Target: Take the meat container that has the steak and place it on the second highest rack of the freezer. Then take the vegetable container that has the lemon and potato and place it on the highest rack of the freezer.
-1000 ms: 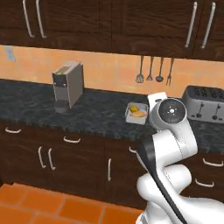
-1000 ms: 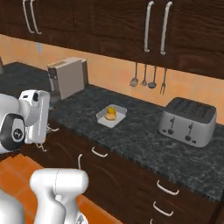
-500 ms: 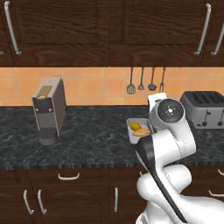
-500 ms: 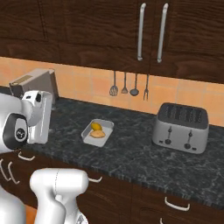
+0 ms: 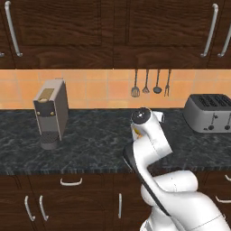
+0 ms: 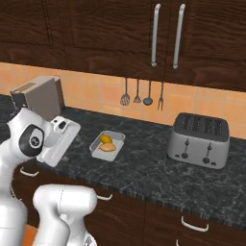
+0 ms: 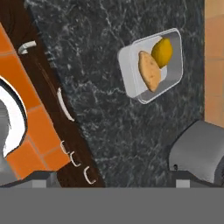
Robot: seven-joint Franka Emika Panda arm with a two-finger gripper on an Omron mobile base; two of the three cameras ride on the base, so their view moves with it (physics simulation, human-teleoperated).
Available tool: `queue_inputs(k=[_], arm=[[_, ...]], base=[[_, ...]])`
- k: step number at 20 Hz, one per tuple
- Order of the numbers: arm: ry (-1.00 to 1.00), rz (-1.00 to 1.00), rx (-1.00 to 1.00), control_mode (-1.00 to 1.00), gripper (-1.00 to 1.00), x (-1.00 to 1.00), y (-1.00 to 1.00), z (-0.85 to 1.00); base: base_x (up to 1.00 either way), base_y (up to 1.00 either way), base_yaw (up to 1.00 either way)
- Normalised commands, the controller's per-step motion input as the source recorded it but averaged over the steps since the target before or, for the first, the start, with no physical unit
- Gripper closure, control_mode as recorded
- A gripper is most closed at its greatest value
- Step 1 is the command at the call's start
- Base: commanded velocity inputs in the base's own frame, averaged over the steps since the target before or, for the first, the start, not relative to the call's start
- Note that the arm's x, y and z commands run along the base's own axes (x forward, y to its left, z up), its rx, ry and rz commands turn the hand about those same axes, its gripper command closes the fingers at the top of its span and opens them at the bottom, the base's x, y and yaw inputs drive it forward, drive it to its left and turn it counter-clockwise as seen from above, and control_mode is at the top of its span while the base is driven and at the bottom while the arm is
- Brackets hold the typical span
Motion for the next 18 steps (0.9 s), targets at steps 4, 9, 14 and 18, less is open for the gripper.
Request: queue_inputs(k=[4,9,14,18], arm=[[0.12,-0.09,0.14,-1.00,-1.00,0.91,-0.24,-0.49],[0.04,-0.02,0.01,-1.00,-1.00,0.78,-0.02,-0.48],[0.01,0.00,0.00,-1.00,-1.00,0.36,0.00,-0.51],[0.00,0.00,0.04,-1.00,-1.00,0.11,0.00,-0.43]], base=[[0.00,0.00,0.00],[0.00,0.00,0.00],[0.00,0.00,0.00],[0.00,0.00,0.00]])
